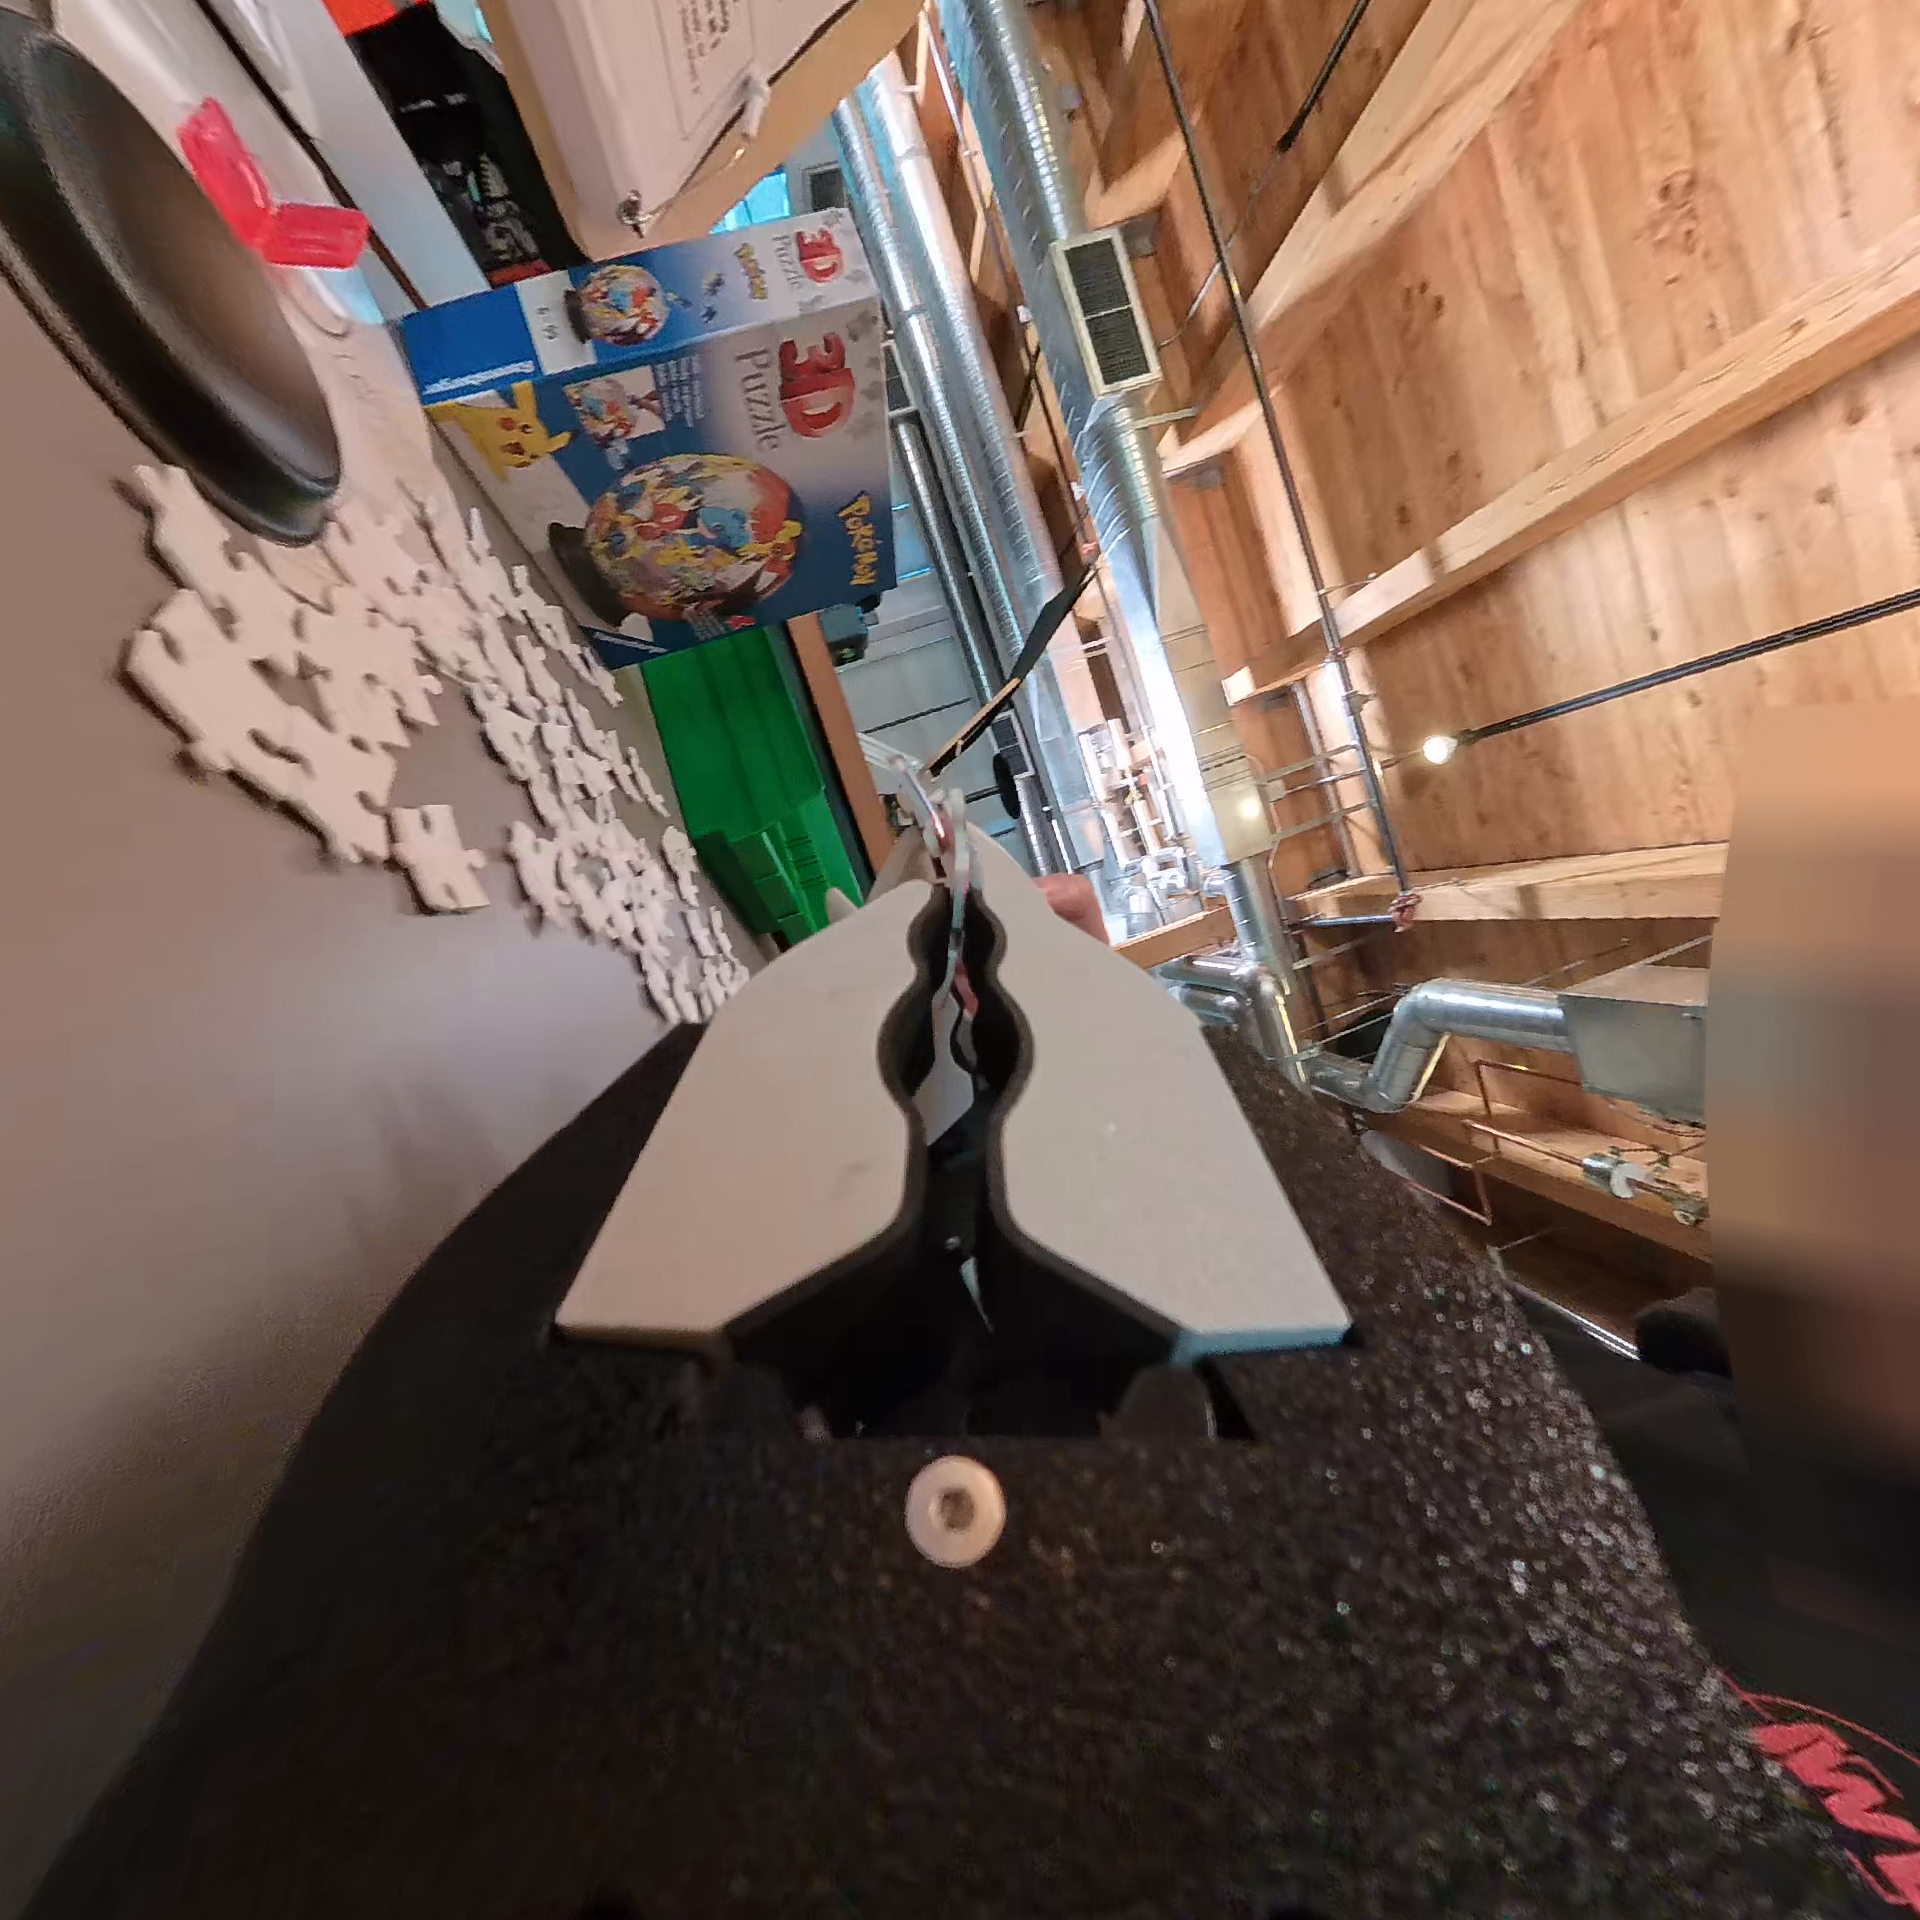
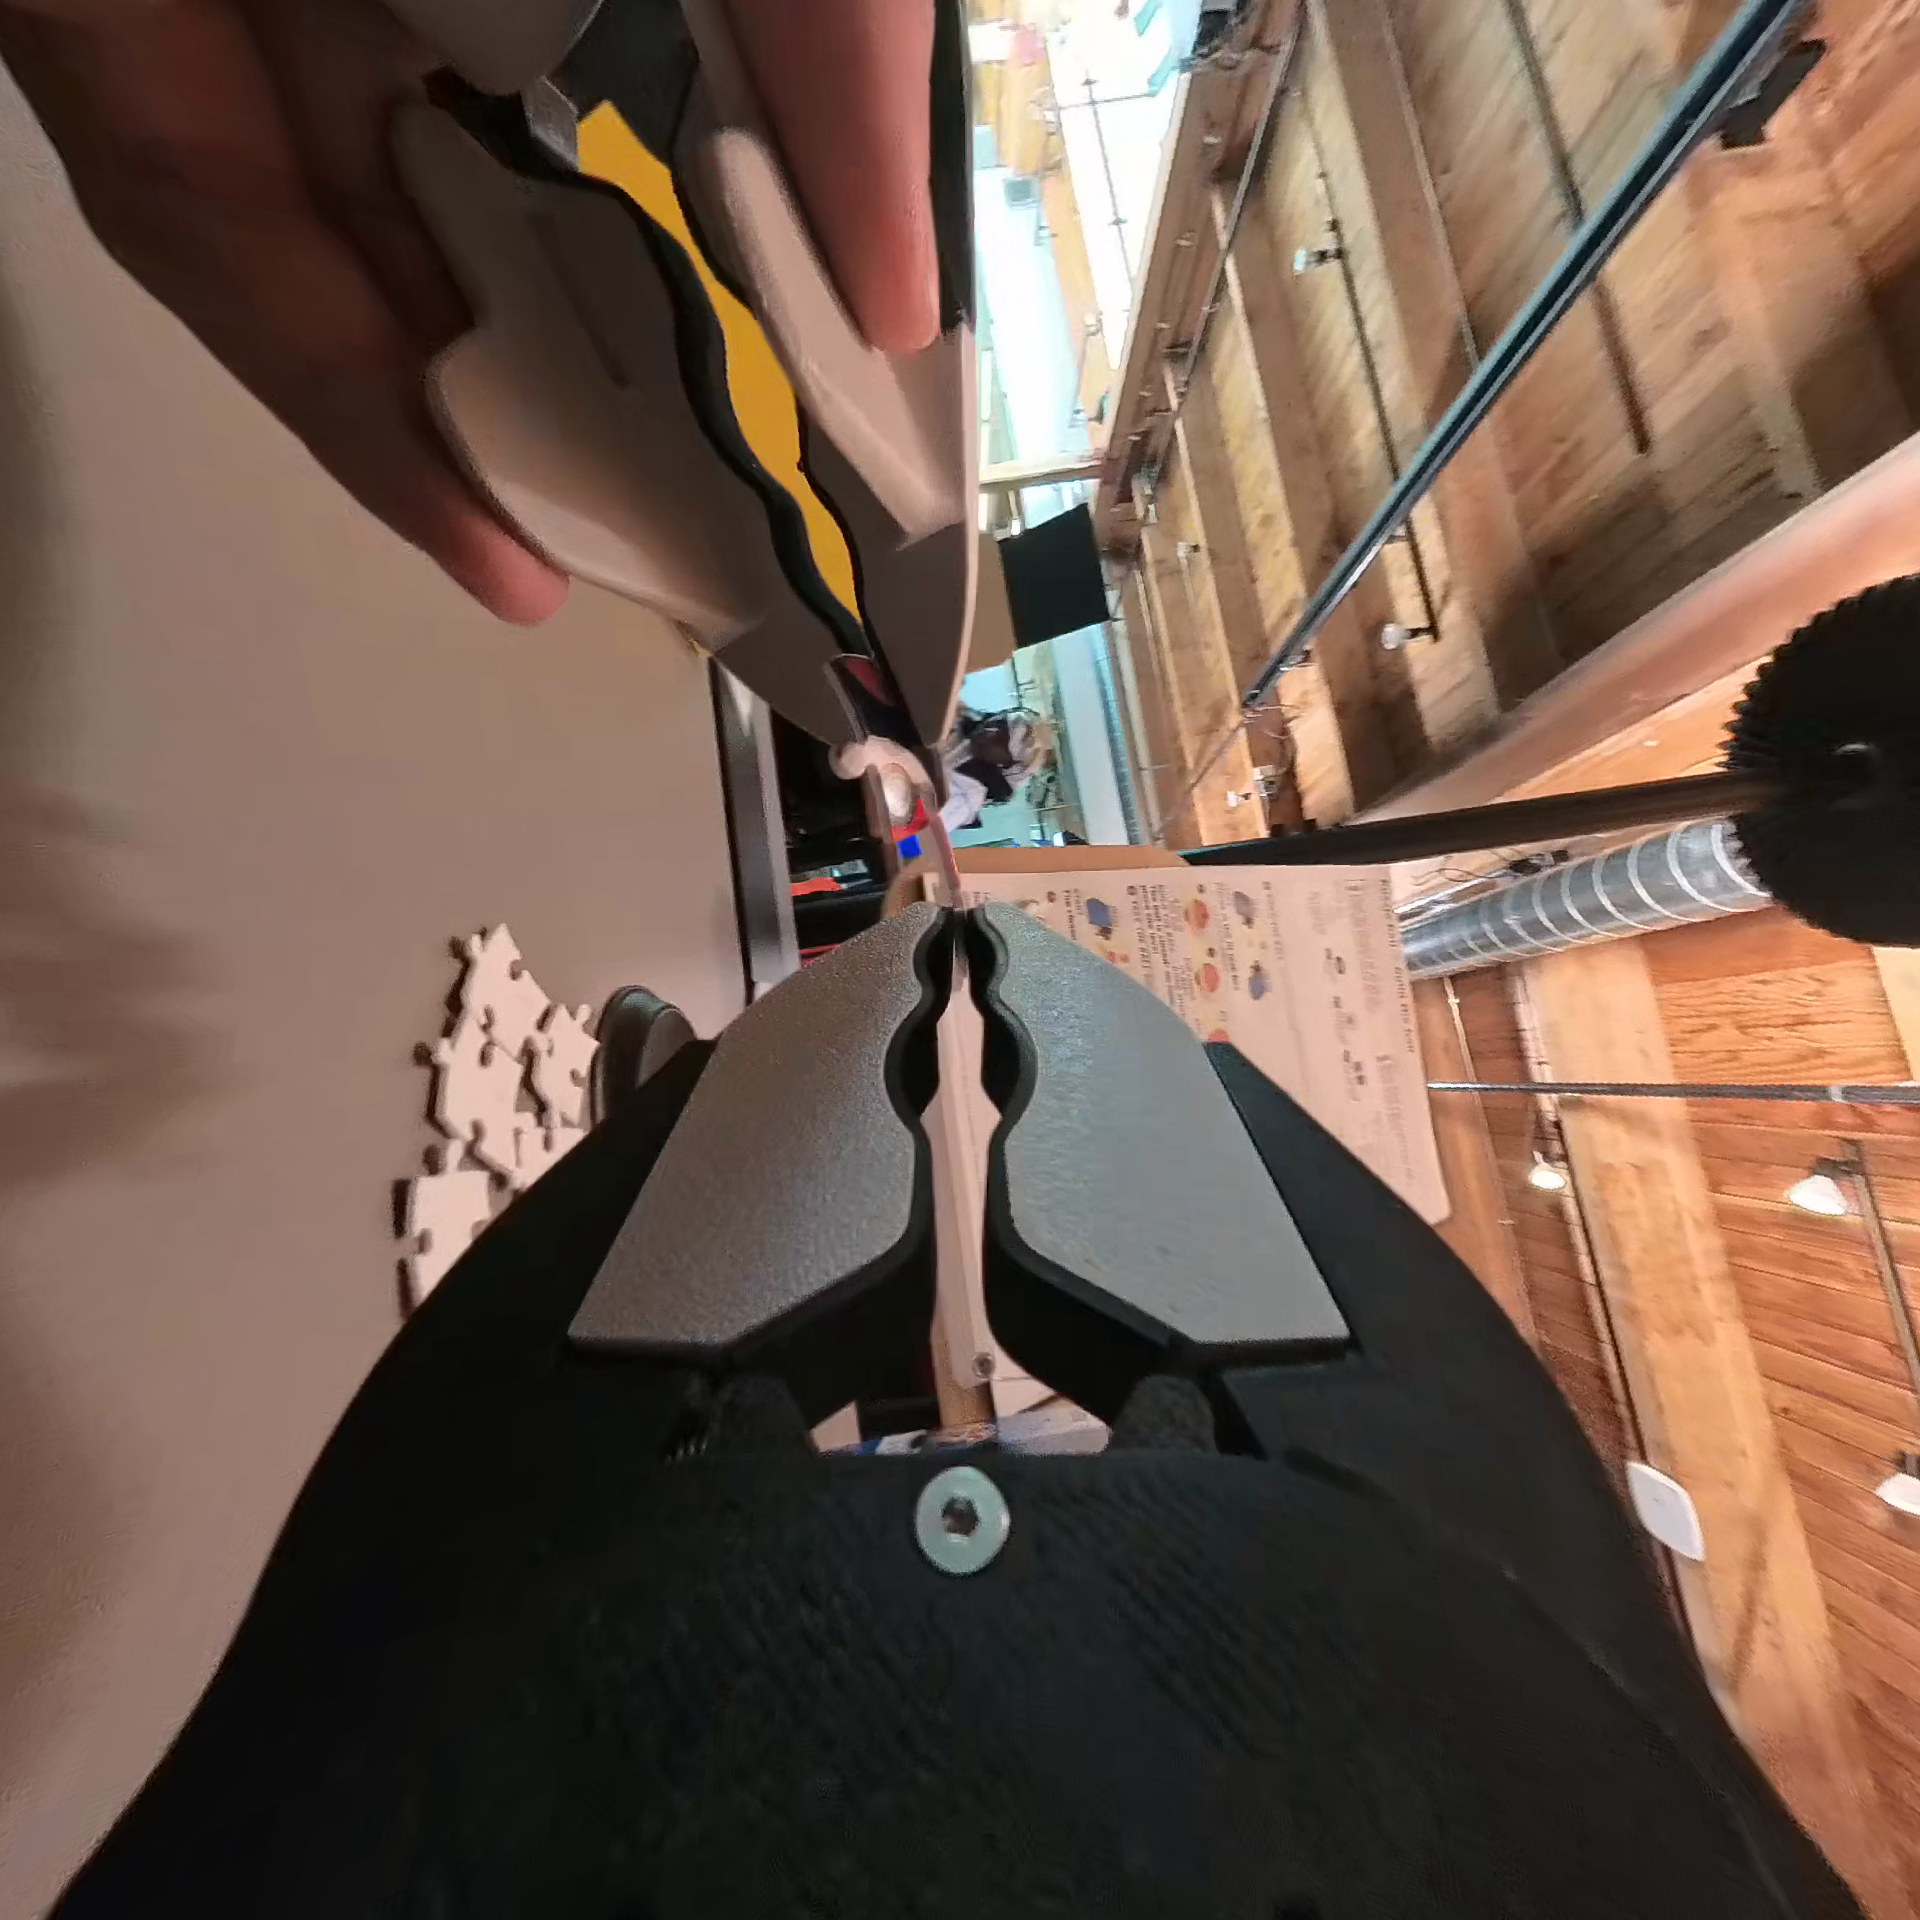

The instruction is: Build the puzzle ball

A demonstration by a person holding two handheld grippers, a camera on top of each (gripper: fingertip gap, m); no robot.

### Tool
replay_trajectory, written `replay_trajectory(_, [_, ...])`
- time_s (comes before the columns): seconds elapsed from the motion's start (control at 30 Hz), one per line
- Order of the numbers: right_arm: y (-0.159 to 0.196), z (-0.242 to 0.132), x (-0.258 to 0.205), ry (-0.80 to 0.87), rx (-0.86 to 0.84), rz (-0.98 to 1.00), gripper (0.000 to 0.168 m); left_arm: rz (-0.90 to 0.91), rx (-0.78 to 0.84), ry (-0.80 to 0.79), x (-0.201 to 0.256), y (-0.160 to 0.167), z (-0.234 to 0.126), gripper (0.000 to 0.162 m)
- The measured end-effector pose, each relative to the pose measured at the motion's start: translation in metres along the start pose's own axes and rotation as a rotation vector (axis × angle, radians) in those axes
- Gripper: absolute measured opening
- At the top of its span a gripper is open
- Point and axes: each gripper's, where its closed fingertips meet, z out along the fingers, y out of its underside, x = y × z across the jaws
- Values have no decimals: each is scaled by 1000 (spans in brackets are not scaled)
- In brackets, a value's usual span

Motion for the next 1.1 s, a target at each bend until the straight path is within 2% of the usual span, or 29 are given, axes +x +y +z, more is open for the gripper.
replay_trajectory(0.37, [9, -1, 12, 51, -12, 18, 2, -43, 2, 53, 10, 3, 6, 1])
replay_trajectory(0.47, [5, -4, 23, 91, 27, 19, 2, -21, 21, -25, -3, 0, 2, 1])
replay_trajectory(0.7, [1, -3, 5, 11, 64, -46, 2, -20, 10, -6, 2, 0, 2, 1])
replay_trajectory(1.1, [8, -4, -4, -19, 61, -157, 2, 67, 0, -78, -3, -3, -2, 1])
